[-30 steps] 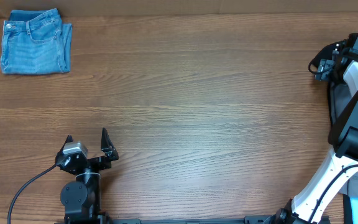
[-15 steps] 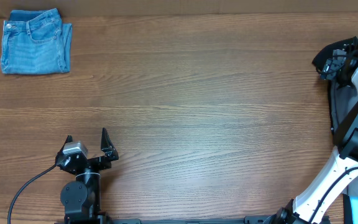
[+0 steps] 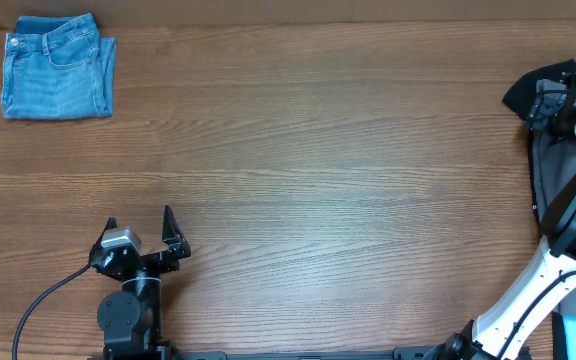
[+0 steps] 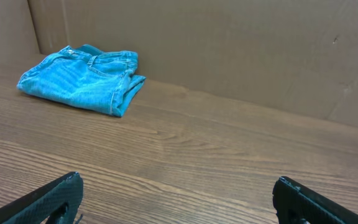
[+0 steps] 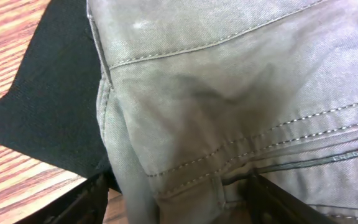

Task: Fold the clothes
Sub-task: 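Grasp the grey shorts waistband with the right gripper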

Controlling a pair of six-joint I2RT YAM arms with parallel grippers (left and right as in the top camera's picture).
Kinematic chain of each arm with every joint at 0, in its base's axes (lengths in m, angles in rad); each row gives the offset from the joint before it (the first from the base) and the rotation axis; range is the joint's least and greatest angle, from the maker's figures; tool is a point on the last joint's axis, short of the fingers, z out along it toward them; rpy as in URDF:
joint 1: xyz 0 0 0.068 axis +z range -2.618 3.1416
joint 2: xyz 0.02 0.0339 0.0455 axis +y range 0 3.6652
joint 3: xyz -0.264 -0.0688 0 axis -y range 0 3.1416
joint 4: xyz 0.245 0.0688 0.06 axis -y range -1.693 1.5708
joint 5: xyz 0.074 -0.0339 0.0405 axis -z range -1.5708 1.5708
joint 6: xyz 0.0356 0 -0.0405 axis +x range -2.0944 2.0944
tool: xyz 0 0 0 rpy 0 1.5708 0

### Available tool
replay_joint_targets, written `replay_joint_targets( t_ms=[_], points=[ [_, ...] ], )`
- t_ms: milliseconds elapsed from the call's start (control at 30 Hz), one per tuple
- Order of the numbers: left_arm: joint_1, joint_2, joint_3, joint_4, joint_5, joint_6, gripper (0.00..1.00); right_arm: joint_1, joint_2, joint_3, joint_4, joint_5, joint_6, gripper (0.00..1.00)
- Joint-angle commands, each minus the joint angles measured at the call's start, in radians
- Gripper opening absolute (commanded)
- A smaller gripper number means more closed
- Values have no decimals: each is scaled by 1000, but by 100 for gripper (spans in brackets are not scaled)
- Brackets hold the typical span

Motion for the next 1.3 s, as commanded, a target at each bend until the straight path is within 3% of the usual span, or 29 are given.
replay_joint_targets(
  t_ms=[0, 767, 1100, 1200, 1267],
  points=[
    [-5, -11, -4, 3, 5, 22, 100, -45, 21, -6, -29, 105, 11, 72],
    [-5, -11, -4, 3, 5, 22, 100, -10, 25, -8, -55, 199, -27, 65],
    [-5, -11, -4, 3, 5, 22, 100, 9, 25, -8, -44, 209, -33, 50],
    [-5, -11, -4, 3, 5, 22, 100, 18, 25, -7, -36, 209, -33, 38],
    [-5, -11, -4, 3, 5, 22, 100, 25, 25, -6, -31, 209, -33, 35]
  ],
)
